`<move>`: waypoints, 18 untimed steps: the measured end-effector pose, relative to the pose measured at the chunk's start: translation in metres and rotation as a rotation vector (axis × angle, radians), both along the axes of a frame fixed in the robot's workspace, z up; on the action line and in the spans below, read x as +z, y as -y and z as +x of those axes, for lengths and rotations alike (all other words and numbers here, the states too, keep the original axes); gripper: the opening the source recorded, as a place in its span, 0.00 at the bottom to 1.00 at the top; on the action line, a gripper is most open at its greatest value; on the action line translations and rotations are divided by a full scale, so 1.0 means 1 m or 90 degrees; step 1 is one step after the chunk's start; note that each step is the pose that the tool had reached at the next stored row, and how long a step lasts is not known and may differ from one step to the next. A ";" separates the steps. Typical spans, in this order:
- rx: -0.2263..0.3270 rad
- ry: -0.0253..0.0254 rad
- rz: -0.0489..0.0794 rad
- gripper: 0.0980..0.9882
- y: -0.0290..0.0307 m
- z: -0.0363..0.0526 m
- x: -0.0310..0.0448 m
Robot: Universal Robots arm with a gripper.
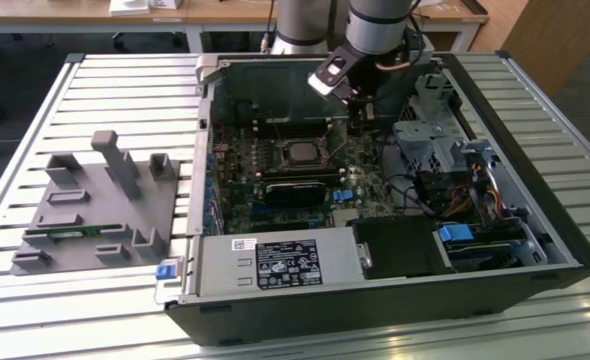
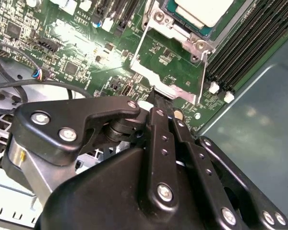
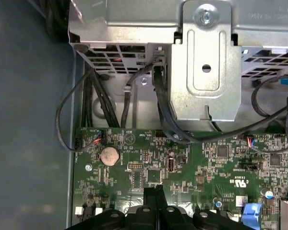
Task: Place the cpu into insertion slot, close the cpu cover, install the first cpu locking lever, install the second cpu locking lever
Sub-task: 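Close the cpu cover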
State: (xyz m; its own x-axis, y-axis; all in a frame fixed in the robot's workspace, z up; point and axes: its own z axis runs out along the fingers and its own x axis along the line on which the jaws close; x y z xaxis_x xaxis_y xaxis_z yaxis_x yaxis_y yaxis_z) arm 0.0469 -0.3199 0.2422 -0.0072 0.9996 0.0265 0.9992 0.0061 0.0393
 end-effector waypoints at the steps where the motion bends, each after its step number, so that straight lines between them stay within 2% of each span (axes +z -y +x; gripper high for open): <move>1: 0.000 0.0000 0.000 0.01 0.0000 -0.0007 -0.0001; 5: 0.000 -0.0001 0.000 0.01 0.0000 -0.0012 -0.0002; 18: 0.000 0.0000 0.000 0.01 -0.0001 -0.0121 -0.0005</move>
State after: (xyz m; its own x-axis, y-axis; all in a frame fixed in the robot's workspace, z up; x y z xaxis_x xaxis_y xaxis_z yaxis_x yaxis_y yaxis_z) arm 0.0348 -0.3199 0.2417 -0.0073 0.9996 0.0265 0.9992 0.0063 0.0393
